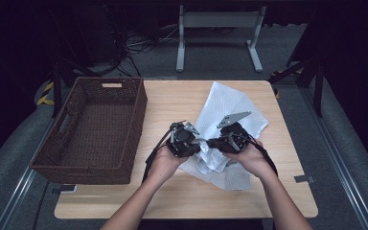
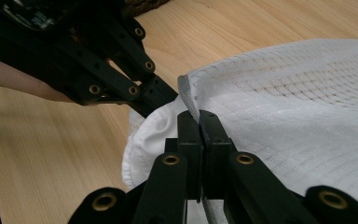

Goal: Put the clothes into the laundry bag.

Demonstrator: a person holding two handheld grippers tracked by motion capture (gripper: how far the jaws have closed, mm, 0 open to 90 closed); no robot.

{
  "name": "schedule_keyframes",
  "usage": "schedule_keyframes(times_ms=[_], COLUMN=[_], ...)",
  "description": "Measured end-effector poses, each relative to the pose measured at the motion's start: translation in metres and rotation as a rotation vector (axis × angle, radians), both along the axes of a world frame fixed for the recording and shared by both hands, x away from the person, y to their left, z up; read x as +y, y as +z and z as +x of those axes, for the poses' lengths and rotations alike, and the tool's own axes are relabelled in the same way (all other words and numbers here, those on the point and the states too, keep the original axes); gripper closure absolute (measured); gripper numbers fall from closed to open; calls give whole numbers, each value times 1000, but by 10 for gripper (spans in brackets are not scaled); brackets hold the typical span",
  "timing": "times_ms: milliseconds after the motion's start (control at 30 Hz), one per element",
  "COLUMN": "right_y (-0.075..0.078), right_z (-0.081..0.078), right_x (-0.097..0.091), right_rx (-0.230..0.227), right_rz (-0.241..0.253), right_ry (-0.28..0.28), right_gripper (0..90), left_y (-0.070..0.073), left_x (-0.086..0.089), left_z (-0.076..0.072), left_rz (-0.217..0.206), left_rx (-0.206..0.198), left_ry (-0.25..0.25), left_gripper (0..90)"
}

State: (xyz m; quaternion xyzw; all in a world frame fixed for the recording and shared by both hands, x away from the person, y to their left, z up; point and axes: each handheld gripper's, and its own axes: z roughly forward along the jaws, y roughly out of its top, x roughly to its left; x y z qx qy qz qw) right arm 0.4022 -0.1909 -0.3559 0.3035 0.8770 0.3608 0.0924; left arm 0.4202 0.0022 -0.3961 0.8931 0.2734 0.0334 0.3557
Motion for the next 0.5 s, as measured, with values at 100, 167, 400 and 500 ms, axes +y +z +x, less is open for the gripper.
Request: schedule_keyframes(times_ms=[100,167,400,500], right_y=[2,2,1,1], right_z=[0,1,3,3], right_x=[-2,-5,-8,-9], right_rx=[-1,1,-5,-4], right_rz=[8,8,4,4], right_ry=[-8,-15,-29,-32], right_gripper=[884,883,883,883], left_y=[-1,1,8,3], left_x=[3,9,34,37], left_z=[2,-1,-22,-29], left_rz=[5,5,9,12], left_rx=[6,2,-2,20], left_ry=[-3,6,7,-14], left_gripper=[886,874,633,553])
